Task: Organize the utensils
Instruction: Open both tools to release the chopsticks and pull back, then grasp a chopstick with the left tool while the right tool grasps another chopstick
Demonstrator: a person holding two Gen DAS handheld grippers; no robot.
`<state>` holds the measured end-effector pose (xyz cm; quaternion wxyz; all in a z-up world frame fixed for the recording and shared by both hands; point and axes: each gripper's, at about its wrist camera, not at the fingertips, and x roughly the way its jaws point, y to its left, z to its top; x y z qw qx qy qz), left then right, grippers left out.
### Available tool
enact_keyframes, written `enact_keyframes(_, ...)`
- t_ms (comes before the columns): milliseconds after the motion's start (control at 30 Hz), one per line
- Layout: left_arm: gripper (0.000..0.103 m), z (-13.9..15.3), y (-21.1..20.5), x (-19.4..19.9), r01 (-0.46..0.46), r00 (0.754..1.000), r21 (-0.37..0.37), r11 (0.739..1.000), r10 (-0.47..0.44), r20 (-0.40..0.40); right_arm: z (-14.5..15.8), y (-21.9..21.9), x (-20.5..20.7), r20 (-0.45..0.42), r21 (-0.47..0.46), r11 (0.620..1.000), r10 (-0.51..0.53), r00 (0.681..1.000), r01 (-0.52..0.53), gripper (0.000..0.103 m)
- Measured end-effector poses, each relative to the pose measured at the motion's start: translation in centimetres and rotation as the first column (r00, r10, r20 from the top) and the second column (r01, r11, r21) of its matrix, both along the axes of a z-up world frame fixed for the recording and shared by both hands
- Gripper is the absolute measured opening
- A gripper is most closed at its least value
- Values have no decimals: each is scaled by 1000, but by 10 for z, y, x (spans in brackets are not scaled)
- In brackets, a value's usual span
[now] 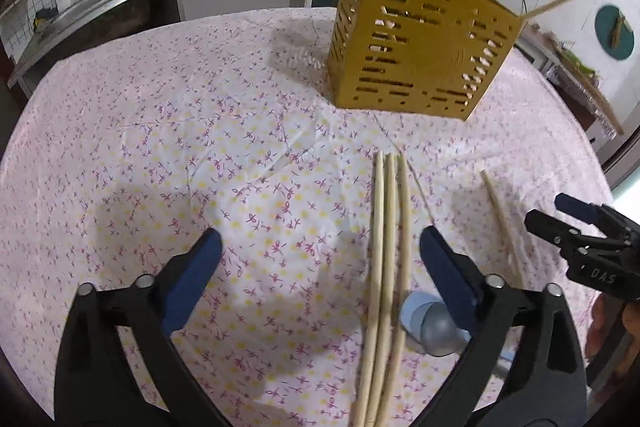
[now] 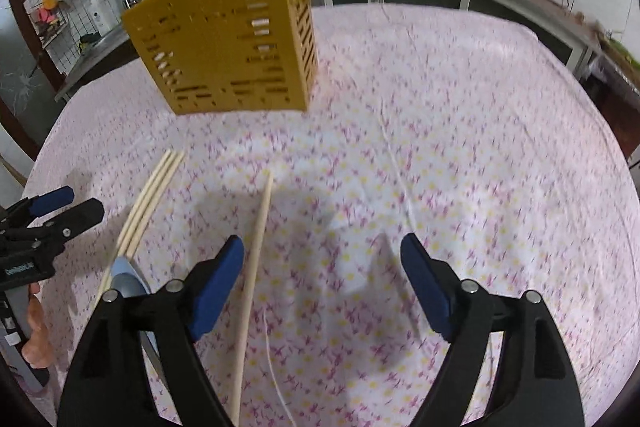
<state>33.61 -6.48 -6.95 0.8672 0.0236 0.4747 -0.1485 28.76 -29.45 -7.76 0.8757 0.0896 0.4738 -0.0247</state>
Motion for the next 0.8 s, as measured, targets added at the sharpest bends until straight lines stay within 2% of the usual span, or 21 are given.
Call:
enact_keyframes(33,85,-2,-3,0,11,1000,12,1000,-11,-7,-1,1,0,-12,2,1000,1,1000,-1,78)
enact_keyframes(67,82,-3,-4,0,19,1000,16,1000,-19,-13,-2,2,0,-22,3,1000,4,1000,-4,73)
enact_keyframes(100,76,-3,-6,1,27,999,17,999,-26,-18,-2,3,1,-32,2,1000,10,999,-9,63)
enact_keyframes(133,73,-4,-9,1,41,999,12,999,-41,-24,-4,6,2,-53,6,1000,21,998,-21,57)
enact_keyframes(167,72,-4,-10,1,47,999,12,999,-47,-24,-6,7,3,-71,14,1000,26,997,-25,47)
enact_keyframes(200,70,-4,-12,2,50,998,19,999,-50,-25,-6,8,3,-84,24,999,26,996,-24,43)
enact_keyframes(300,51,-5,-14,6,57,998,16,998,-56,-40,-6,12,6,-107,28,999,41,993,-39,35)
enact_keyframes(400,44,-8,-17,11,66,996,8,998,-65,-61,-6,18,7,-125,12,998,61,990,-60,34)
enact_keyframes(533,44,-10,-26,14,87,995,38,995,-85,-55,-6,25,10,-146,-4,997,77,986,-79,34)
enact_keyframes(667,44,-12,-32,16,102,993,37,994,-100,-64,-9,26,10,-159,-1,997,77,984,-78,34)
enact_keyframes(800,44,-19,-42,16,123,991,76,989,-118,-65,-11,26,12,-166,-5,997,76,983,-78,34)
